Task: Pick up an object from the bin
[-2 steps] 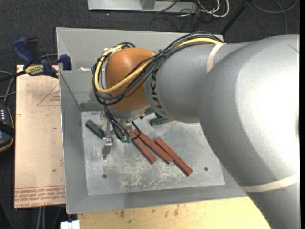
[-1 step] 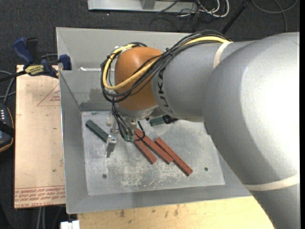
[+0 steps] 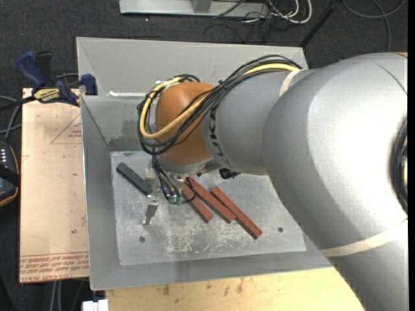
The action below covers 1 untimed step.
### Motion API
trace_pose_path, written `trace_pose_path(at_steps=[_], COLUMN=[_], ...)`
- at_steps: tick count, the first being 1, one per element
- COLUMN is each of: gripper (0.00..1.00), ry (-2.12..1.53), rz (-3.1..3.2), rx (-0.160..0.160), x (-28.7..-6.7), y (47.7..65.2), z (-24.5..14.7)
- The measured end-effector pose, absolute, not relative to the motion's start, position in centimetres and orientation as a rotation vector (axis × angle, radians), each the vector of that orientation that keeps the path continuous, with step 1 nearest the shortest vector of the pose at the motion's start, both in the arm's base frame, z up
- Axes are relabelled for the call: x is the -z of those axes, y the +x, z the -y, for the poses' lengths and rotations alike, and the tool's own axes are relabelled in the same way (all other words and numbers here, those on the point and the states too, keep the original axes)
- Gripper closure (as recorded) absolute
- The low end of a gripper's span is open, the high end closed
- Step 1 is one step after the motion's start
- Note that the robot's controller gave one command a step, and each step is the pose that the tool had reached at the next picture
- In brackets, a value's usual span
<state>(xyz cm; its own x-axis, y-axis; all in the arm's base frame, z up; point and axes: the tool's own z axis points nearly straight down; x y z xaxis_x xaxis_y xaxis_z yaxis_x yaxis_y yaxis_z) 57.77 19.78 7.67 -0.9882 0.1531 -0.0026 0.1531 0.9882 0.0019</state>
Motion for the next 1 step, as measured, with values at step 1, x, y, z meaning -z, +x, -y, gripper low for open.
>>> trace_pose_path(at_steps=[1], gripper=[1.00], ry=[0.481], rz=[-3.082], rx=[-0.018], x=[-7.83], y=[57.84], z=[-20.85])
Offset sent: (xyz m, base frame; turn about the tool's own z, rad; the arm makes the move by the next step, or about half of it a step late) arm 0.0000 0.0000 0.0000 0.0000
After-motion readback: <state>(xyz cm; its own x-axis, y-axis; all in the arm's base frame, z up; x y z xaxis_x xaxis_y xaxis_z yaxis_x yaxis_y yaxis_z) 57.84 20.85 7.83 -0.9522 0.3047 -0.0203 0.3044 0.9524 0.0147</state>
